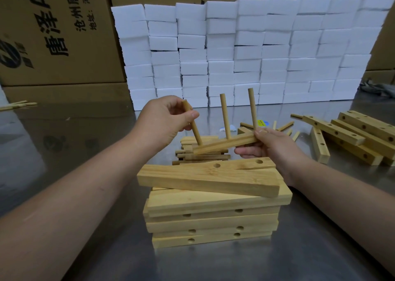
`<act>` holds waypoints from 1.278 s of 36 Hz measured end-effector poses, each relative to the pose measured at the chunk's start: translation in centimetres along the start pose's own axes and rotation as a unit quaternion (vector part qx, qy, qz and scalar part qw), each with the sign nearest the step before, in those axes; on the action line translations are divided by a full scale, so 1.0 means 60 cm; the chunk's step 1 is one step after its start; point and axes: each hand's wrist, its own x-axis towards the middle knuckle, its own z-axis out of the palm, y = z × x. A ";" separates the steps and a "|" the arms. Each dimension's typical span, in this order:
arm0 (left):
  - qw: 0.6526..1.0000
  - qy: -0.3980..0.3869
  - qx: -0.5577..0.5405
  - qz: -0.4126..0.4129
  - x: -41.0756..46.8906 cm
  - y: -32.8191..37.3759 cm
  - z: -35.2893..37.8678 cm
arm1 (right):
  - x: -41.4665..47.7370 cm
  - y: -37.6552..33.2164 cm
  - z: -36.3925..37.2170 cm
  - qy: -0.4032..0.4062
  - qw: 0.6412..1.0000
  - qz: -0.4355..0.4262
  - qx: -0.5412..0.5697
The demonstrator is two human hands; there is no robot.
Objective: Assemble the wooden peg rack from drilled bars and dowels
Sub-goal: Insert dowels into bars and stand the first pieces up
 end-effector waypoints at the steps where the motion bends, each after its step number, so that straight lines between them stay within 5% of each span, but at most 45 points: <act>1: 1.000 0.000 0.004 0.000 0.000 0.000 0.000 | 0.000 0.000 0.000 0.000 1.000 -0.001 0.000; 12: 0.990 -0.086 0.101 -0.045 -0.006 -0.011 0.006 | 0.006 0.005 -0.005 0.008 1.000 -0.002 -0.011; 18: 0.996 -0.032 -0.025 -0.080 0.007 0.002 -0.009 | 0.011 0.009 -0.008 0.014 1.000 -0.013 -0.006; 22: 0.961 -0.116 0.248 -0.037 0.003 -0.006 -0.018 | 0.012 0.010 -0.009 0.018 1.000 -0.017 0.003; 28: 0.920 -0.213 0.321 -0.079 0.004 -0.007 -0.027 | 0.011 0.010 -0.009 0.014 1.000 -0.024 -0.009; 36: 0.942 -0.137 0.304 -0.049 0.012 -0.008 -0.037 | 0.007 0.009 -0.008 0.012 0.999 -0.025 -0.030; 46: 0.934 -0.160 0.317 -0.035 0.009 0.011 -0.034 | 0.005 0.006 -0.004 0.016 0.999 -0.022 -0.022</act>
